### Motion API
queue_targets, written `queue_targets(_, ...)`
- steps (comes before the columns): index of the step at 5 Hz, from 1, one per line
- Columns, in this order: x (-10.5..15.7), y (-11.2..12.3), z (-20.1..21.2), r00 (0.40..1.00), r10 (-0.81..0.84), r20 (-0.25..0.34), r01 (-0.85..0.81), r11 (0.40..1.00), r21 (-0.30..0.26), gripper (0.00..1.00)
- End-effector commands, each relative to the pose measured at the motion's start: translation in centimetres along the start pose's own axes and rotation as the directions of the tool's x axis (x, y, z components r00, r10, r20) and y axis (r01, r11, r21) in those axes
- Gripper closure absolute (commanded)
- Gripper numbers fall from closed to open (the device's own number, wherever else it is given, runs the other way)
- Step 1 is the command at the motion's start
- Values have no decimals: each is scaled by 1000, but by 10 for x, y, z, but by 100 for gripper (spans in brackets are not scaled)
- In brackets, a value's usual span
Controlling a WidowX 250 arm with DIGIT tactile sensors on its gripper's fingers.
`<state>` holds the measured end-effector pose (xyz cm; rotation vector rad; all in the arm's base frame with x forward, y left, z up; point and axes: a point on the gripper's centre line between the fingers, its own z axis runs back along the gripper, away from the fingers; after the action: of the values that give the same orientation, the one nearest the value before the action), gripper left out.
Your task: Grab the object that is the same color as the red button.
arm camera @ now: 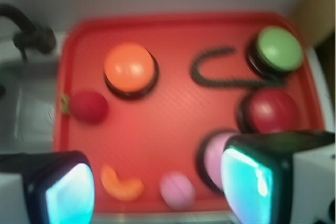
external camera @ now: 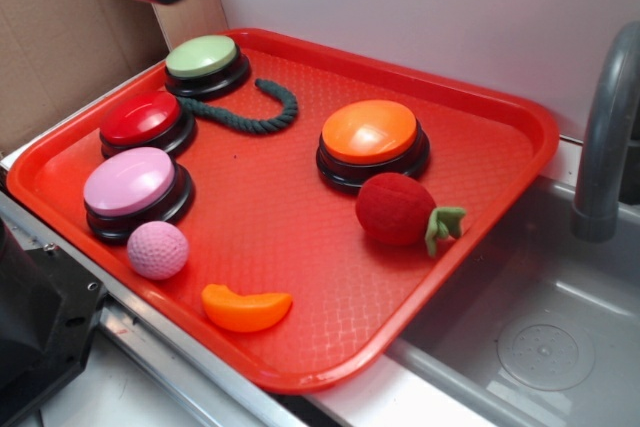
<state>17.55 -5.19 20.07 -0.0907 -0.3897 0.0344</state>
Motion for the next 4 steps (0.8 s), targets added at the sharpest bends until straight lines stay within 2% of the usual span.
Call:
queue_targets(1,36,-33,-53,986,153,59,-149,986,-68,0)
queue_targets(2,33,-45,-85,977,209,29,-204,970,-129,0)
queue_targets(3,30,-61,-112,971,240,-5,-238,959,-155,0)
queue_targets(4,32,-72,-131,966,258,7,-251,946,-207,0)
